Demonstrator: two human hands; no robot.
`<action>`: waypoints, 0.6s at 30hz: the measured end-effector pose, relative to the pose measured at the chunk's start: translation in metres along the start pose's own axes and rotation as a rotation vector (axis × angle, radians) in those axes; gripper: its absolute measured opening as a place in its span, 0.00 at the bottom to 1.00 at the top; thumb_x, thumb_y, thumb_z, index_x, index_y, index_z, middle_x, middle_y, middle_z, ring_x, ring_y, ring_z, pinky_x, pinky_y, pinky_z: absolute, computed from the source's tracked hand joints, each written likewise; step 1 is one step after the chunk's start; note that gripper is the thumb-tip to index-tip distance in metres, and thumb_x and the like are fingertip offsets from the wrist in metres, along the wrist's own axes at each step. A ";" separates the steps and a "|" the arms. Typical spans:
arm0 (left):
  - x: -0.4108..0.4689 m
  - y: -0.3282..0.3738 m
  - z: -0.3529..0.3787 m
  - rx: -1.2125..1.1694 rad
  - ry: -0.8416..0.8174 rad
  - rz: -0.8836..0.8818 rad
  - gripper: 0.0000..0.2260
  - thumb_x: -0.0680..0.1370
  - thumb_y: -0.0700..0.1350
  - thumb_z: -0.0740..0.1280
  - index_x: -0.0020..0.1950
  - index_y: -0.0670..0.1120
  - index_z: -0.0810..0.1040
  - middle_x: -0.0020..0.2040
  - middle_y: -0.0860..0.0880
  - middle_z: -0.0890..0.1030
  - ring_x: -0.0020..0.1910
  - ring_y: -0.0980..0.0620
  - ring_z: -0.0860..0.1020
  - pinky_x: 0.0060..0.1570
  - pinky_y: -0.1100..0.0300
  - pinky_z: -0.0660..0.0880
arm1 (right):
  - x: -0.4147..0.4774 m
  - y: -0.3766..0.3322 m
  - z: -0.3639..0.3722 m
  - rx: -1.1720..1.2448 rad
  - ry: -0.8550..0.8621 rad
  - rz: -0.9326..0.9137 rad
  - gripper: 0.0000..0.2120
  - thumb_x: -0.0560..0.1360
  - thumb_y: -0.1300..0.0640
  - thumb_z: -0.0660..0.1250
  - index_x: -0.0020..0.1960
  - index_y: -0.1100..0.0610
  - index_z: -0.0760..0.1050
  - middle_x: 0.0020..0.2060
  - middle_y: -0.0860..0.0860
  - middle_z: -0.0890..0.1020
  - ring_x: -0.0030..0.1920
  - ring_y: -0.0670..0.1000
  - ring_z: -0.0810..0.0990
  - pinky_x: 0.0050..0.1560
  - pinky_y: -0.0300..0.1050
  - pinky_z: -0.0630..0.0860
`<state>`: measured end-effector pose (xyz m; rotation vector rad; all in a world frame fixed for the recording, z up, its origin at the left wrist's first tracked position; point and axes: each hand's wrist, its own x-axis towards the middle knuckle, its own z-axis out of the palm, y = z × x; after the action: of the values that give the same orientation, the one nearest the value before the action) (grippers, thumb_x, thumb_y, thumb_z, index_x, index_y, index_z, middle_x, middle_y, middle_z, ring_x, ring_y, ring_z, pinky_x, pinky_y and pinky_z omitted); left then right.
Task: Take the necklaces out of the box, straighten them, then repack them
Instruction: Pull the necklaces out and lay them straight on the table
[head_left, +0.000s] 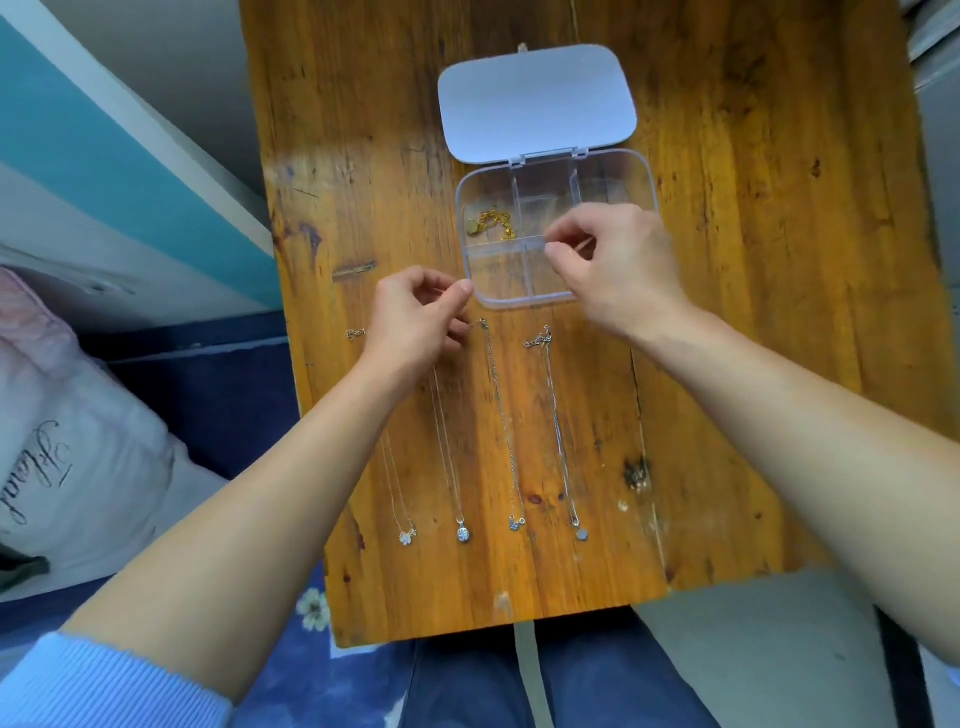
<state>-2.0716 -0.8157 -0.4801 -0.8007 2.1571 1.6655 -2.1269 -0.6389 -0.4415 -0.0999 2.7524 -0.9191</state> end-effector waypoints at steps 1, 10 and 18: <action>0.000 0.001 0.001 -0.056 -0.021 -0.025 0.05 0.77 0.44 0.69 0.48 0.43 0.77 0.45 0.36 0.82 0.37 0.46 0.82 0.33 0.55 0.80 | 0.016 -0.008 0.007 -0.047 -0.033 -0.039 0.08 0.75 0.56 0.66 0.50 0.52 0.83 0.46 0.50 0.86 0.48 0.51 0.81 0.50 0.48 0.76; 0.006 -0.005 -0.001 -0.124 -0.048 -0.062 0.11 0.77 0.44 0.69 0.52 0.37 0.79 0.40 0.42 0.80 0.36 0.49 0.79 0.30 0.61 0.78 | 0.077 -0.037 0.057 -0.450 -0.187 -0.183 0.08 0.73 0.55 0.67 0.50 0.50 0.82 0.50 0.56 0.83 0.52 0.62 0.80 0.45 0.49 0.72; 0.010 -0.002 -0.004 -0.086 -0.039 -0.067 0.07 0.75 0.45 0.72 0.48 0.42 0.80 0.38 0.45 0.81 0.35 0.50 0.79 0.33 0.58 0.76 | 0.066 -0.028 0.041 -0.118 -0.137 -0.117 0.03 0.71 0.54 0.70 0.39 0.52 0.80 0.37 0.47 0.81 0.42 0.50 0.80 0.43 0.50 0.79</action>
<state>-2.0783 -0.8219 -0.4858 -0.8472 2.0219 1.7361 -2.1809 -0.6948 -0.4700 -0.3347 2.6944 -0.7472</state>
